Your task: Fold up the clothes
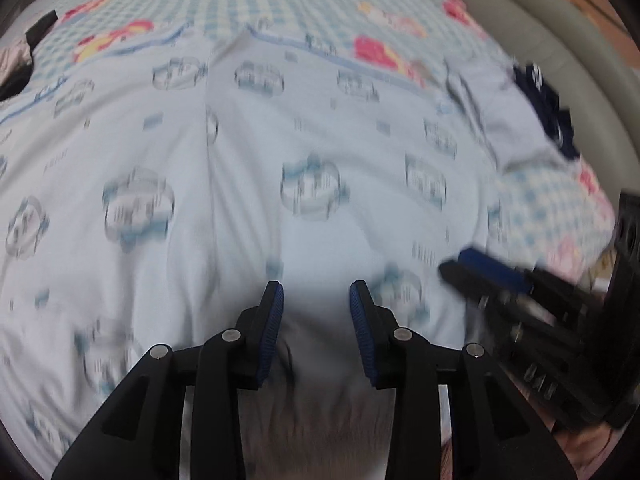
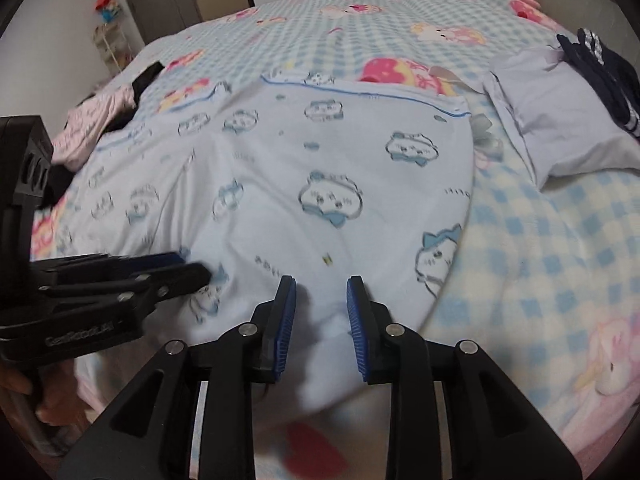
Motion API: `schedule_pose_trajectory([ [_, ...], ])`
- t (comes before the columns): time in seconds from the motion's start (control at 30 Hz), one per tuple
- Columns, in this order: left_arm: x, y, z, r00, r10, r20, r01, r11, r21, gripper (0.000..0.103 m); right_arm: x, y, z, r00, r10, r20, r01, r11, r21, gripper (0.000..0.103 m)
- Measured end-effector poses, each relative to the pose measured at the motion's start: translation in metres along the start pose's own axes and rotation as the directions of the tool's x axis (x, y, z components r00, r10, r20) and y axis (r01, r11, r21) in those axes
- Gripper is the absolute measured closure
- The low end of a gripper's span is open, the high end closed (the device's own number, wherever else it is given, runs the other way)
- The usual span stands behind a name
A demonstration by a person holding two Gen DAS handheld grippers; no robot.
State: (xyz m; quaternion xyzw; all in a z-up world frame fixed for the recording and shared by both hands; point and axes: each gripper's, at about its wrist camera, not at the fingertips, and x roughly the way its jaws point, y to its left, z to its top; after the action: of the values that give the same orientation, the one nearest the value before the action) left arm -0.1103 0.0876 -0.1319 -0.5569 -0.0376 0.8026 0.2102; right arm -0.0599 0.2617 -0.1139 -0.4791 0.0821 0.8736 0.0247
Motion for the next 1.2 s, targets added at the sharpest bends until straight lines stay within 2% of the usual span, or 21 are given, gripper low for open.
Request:
schedule_pose_trajectory([
  [0.07, -0.008, -0.001, -0.015, 1.000, 0.010, -0.006, -0.010, 0.999, 0.038, 0.067, -0.006, -0.006, -0.009, 1.000, -0.007, 0.005, 0.007, 1.000, 0.003, 0.077],
  [0.1, -0.016, 0.001, -0.021, 1.000, 0.002, 0.015, -0.002, 0.999, 0.042, 0.067, -0.010, -0.009, -0.012, 1.000, -0.005, 0.012, 0.004, 1.000, 0.015, 0.077],
  [0.2, -0.033, 0.010, -0.024, 0.996, -0.016, 0.091, 0.017, 1.000, -0.004, 0.066, -0.029, -0.005, -0.012, 0.998, -0.016, 0.054, 0.015, 1.000, 0.028, 0.077],
  [0.27, -0.037, 0.016, -0.020, 0.992, 0.015, 0.123, -0.010, 0.999, -0.042, 0.066, -0.038, 0.009, -0.009, 0.996, -0.001, 0.089, 0.001, 1.000, 0.003, 0.077],
  [0.3, -0.037, 0.017, -0.022, 0.993, 0.037, 0.114, -0.033, 0.998, -0.044, 0.066, -0.042, 0.017, -0.008, 0.995, 0.011, 0.104, -0.009, 1.000, -0.016, 0.077],
  [0.43, -0.038, 0.021, -0.028, 0.989, 0.125, 0.078, -0.121, 0.991, -0.051, 0.066, -0.017, 0.045, -0.015, 0.999, -0.024, 0.036, 0.027, 0.996, -0.091, 0.075],
  [0.53, -0.040, 0.025, -0.034, 0.981, 0.187, 0.054, -0.184, 0.981, -0.057, 0.066, -0.009, 0.042, -0.024, 0.999, -0.037, -0.011, 0.035, 0.994, -0.105, 0.075],
  [0.57, -0.042, 0.031, -0.037, 0.980, 0.188, 0.066, -0.182, 0.980, -0.084, 0.064, -0.011, 0.039, -0.026, 0.999, -0.031, -0.015, 0.030, 0.994, -0.106, 0.075],
  [0.7, -0.061, 0.038, -0.045, 0.974, 0.151, 0.171, -0.126, 0.981, -0.149, 0.064, -0.024, 0.031, -0.017, 1.000, -0.020, 0.010, 0.020, 0.999, -0.037, 0.075],
  [0.77, -0.062, 0.037, -0.038, 0.977, 0.102, 0.186, -0.076, 0.987, -0.142, 0.064, -0.025, 0.043, -0.008, 0.999, 0.018, 0.039, -0.016, 0.999, -0.050, 0.075],
  [0.87, -0.060, 0.040, -0.033, 0.980, 0.106, 0.167, -0.081, 0.985, -0.150, 0.063, -0.011, 0.054, -0.011, 1.000, -0.004, 0.006, 0.004, 0.996, -0.088, 0.075],
  [0.93, -0.055, 0.054, -0.039, 0.988, 0.098, 0.122, -0.076, 0.982, -0.172, 0.063, 0.000, 0.060, -0.014, 1.000, -0.018, -0.021, 0.016, 0.995, -0.100, 0.075],
  [0.97, -0.052, 0.061, -0.042, 0.991, 0.086, 0.099, -0.067, 0.981, -0.184, 0.063, -0.001, 0.056, -0.017, 0.999, -0.024, -0.021, 0.021, 0.995, -0.100, 0.075],
  [1.07, -0.054, 0.075, -0.058, 0.995, 0.024, 0.102, -0.002, 0.978, -0.208, 0.063, -0.003, 0.045, -0.027, 0.999, -0.039, -0.022, 0.037, 0.994, -0.102, 0.072],
  [1.17, -0.075, 0.078, -0.062, 0.981, -0.039, 0.188, 0.080, 0.974, -0.214, 0.063, -0.014, 0.039, -0.026, 0.999, -0.033, 0.004, 0.033, 0.996, -0.078, 0.071],
  [1.2, -0.081, 0.079, -0.061, 0.977, -0.035, 0.213, 0.082, 0.973, -0.217, 0.063, -0.017, 0.041, -0.024, 0.999, -0.029, 0.018, 0.030, 0.996, -0.080, 0.071],
])
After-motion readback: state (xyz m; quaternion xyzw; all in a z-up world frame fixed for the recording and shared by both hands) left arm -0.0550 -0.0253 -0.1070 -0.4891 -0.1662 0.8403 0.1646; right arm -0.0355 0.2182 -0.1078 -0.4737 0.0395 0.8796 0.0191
